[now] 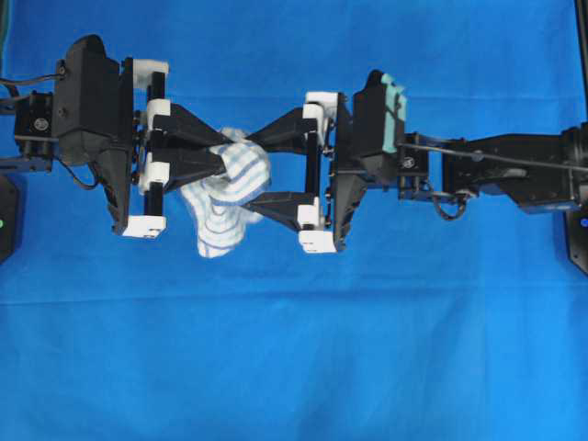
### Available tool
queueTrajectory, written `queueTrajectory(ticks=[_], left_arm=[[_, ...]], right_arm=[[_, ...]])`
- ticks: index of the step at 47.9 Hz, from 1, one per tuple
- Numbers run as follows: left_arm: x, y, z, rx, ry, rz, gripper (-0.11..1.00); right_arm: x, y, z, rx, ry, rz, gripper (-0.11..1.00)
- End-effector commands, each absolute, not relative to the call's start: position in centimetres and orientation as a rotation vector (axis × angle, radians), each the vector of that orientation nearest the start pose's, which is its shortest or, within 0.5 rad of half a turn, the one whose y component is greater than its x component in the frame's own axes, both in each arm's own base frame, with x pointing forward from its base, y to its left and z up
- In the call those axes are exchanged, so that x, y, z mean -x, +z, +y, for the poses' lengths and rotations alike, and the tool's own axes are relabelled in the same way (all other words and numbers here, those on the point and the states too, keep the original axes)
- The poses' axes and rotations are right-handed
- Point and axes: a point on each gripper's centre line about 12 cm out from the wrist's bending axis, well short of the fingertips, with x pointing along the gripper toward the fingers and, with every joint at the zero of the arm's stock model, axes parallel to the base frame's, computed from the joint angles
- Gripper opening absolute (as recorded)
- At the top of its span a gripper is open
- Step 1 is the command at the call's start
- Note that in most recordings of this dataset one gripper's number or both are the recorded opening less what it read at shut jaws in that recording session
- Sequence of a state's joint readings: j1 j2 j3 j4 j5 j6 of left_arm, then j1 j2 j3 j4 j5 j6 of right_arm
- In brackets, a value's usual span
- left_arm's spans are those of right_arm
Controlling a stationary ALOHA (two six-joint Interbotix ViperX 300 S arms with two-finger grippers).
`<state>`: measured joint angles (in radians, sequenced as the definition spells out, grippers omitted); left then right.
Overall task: Hand over the towel.
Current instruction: 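Close the right gripper on the towel next to the left gripper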
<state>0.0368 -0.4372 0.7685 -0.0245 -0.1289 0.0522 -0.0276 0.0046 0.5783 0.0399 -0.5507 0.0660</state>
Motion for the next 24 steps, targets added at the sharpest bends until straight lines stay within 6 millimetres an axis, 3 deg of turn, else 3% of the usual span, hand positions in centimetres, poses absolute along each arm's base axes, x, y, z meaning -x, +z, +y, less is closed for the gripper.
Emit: queueTrajectory(ticks=[1, 5, 15, 24], left_arm=[[-32.73, 31.42, 1.14, -0.030, 0.034, 0.163, 0.05], [-32.75, 31.48, 1.04, -0.030, 0.031, 0.162, 0.05], [-32.81, 31.86, 1.00, -0.028, 0.031, 0.132, 0.05], [-33.04, 31.76, 1.01, -0.028, 0.031, 0.136, 0.05]], right_arm=[[-43.19, 27.08, -1.30, -0.095, -0.045, 0.001, 0.71], [-43.21, 26.96, -1.29, -0.093, -0.045, 0.015, 0.66], [-43.18, 26.56, -1.25, -0.087, -0.043, 0.046, 0.14], [-42.97, 26.66, -1.30, -0.085, -0.043, 0.044, 0.14]])
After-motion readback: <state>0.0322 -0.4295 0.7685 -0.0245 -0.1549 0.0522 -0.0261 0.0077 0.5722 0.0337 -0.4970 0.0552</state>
